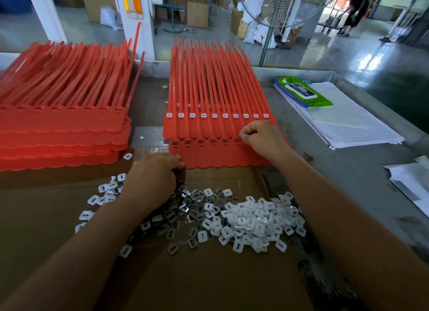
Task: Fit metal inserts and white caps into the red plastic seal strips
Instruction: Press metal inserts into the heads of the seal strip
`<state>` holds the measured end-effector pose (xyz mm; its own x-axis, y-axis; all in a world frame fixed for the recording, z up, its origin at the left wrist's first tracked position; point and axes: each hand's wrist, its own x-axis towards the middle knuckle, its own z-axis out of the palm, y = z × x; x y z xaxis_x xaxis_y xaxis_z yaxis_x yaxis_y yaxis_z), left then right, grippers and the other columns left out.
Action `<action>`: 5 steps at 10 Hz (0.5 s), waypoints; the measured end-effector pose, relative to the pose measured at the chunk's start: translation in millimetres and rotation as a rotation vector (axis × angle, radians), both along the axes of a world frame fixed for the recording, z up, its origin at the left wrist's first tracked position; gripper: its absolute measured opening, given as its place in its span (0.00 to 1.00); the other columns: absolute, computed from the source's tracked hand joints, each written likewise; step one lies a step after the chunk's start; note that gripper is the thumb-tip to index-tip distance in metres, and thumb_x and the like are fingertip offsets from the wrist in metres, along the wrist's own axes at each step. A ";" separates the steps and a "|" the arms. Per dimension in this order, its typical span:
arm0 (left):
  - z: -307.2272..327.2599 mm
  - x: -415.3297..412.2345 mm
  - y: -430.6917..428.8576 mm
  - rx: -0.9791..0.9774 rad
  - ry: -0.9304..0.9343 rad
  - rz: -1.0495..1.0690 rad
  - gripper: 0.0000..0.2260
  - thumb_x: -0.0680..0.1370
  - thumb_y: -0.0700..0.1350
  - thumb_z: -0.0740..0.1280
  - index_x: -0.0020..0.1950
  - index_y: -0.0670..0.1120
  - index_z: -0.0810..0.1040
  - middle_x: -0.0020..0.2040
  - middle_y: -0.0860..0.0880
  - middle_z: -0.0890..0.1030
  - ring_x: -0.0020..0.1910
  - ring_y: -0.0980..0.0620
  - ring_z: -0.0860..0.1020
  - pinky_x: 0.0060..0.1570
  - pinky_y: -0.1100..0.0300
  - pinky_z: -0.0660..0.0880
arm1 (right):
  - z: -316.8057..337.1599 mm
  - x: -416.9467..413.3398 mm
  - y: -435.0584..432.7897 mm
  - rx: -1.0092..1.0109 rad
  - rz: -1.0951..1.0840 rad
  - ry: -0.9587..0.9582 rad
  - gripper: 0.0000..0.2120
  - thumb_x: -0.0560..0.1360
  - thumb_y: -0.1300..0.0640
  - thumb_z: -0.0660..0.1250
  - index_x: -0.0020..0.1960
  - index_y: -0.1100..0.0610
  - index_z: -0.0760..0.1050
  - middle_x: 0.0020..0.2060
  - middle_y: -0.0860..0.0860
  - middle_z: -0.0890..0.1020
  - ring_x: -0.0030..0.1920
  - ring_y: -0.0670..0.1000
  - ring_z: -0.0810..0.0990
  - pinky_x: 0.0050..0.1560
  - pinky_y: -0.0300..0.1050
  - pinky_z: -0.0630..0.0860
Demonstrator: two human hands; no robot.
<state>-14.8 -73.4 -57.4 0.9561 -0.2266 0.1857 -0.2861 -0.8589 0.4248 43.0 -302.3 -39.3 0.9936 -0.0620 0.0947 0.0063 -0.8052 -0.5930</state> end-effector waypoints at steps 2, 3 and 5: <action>0.0 0.6 0.2 -0.003 -0.004 0.003 0.18 0.71 0.33 0.60 0.57 0.47 0.79 0.63 0.51 0.75 0.63 0.50 0.71 0.63 0.53 0.66 | -3.7 3.6 0.5 -0.010 0.020 0.005 0.07 0.74 0.62 0.64 0.44 0.56 0.81 0.37 0.42 0.75 0.37 0.37 0.70 0.35 0.29 0.63; -0.3 1.1 -0.2 -0.007 -0.001 0.007 0.18 0.71 0.33 0.60 0.56 0.47 0.79 0.62 0.51 0.75 0.63 0.50 0.71 0.63 0.53 0.67 | -5.8 4.4 1.6 -0.023 0.028 0.000 0.07 0.74 0.62 0.64 0.44 0.57 0.81 0.38 0.44 0.77 0.37 0.37 0.71 0.36 0.30 0.64; -0.7 1.4 -0.5 -0.004 -0.006 0.014 0.19 0.71 0.32 0.60 0.56 0.47 0.79 0.62 0.52 0.75 0.63 0.51 0.71 0.63 0.55 0.65 | -7.3 6.3 3.2 -0.036 0.001 -0.014 0.06 0.74 0.61 0.65 0.42 0.55 0.81 0.37 0.43 0.76 0.36 0.38 0.70 0.35 0.31 0.64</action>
